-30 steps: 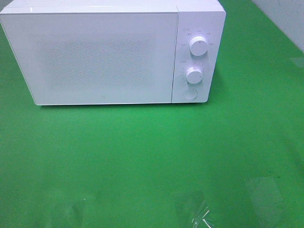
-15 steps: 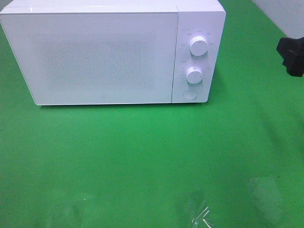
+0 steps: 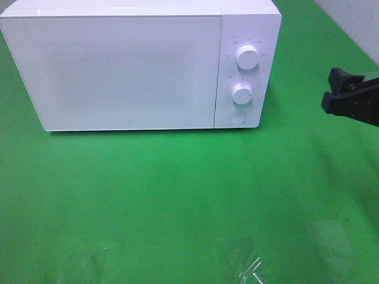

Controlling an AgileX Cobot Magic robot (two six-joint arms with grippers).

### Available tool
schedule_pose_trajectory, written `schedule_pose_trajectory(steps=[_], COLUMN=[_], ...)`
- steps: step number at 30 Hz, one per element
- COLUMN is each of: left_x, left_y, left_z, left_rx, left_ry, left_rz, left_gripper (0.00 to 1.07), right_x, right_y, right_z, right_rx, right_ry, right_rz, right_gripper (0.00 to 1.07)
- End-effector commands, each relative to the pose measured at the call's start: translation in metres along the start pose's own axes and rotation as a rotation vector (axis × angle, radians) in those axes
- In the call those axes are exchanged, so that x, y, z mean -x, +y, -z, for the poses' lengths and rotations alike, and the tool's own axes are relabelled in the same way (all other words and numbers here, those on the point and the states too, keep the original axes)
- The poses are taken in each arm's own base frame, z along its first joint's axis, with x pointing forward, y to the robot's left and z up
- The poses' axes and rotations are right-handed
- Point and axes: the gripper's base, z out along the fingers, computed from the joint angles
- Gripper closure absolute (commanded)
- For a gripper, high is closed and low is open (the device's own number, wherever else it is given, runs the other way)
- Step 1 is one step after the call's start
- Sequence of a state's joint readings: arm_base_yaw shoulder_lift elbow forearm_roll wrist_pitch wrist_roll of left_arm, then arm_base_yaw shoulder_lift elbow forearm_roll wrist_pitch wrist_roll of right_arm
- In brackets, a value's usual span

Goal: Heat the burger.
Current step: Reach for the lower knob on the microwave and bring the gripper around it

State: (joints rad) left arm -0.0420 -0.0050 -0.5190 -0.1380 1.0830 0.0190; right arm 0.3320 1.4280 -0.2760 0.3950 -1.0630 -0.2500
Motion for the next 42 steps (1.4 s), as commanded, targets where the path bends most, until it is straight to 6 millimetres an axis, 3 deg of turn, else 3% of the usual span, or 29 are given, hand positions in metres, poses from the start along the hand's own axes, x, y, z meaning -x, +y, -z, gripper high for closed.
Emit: schedule_pose_trajectory(steps=[1, 9, 11, 20, 33, 42], left_x=[-0.001, -0.001, -0.001, -0.001, -0.001, -0.001], left_y=[0.0, 0.0, 0.0, 0.0, 0.0, -0.001], left_z=[0.002, 0.002, 0.002, 0.002, 0.002, 0.002], left_rx=[-0.004, -0.004, -0.004, -0.004, -0.004, -0.005], left_ry=[-0.035, -0.035, -0.035, -0.035, -0.035, -0.035], left_rz=[-0.004, -0.004, -0.004, -0.004, -0.004, -0.003], left_gripper=[0.09, 0.09, 0.09, 0.09, 0.09, 0.09], right_x=[-0.005, -0.012, -0.015, -0.021, -0.014, -0.031], right_y=[0.016, 0.048, 0.064, 0.102, 0.114, 0.128], right_z=[0.003, 0.009, 0.007, -0.005, -0.019, -0.034], right_rx=[-0.024, 0.001, 0.021, 0.078, 0.055, 0.055], right_ry=[-0.031, -0.029, -0.022, -0.011, -0.008, 0.015], right_rz=[-0.004, -0.016, -0.013, 0.006, -0.013, 0.028], right_gripper=[0.31, 0.31, 0.31, 0.31, 0.31, 0.31])
